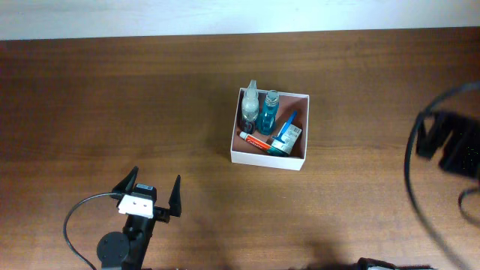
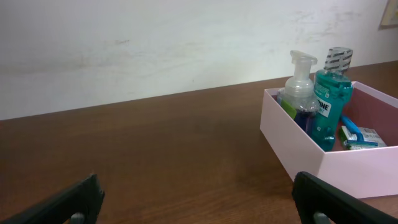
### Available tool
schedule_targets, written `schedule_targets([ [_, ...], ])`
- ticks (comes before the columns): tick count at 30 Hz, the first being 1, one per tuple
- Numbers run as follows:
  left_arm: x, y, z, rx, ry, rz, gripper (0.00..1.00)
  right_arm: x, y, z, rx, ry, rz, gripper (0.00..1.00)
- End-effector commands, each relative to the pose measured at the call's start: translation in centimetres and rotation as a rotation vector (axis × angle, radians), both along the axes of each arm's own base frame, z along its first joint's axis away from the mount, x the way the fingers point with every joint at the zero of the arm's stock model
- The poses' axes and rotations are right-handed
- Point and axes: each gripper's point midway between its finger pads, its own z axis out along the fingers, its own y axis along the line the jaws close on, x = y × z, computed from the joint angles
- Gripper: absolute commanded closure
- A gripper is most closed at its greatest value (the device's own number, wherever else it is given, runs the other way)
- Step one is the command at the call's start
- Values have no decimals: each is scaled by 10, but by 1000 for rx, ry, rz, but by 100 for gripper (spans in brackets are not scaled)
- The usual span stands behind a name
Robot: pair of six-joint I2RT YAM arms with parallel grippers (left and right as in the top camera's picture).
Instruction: Pack container
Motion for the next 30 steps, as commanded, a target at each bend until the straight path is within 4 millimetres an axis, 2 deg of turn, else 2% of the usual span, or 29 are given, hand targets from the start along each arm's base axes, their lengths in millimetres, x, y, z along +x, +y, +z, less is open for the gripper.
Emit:
schedule_targets([
  [1,0,3,-1,13,-2,14,1,-24,14,13,-28,-74,54,1],
  [5,0,3,-1,13,-2,14,1,-59,22,26,-46,-165,64,1],
  [9,0,3,-1,13,-2,14,1,-87,26,19,-54,-198,61,1],
  [11,0,3,-1,13,-2,14,1,-97,28,5,-50,-180,61,1],
  [16,0,3,-1,13,-2,14,0,-110,32,-49,-33,-85,88,1],
  [22,0,3,-1,13,-2,14,1,-76,44,-67,-36,-243,200,1],
  [25,0,3,-1,13,-2,14,1,-52,61,-65,-26,-416,303,1],
  [30,0,3,-1,13,-2,14,1,-30,73,-66,-32,-637,363,1],
])
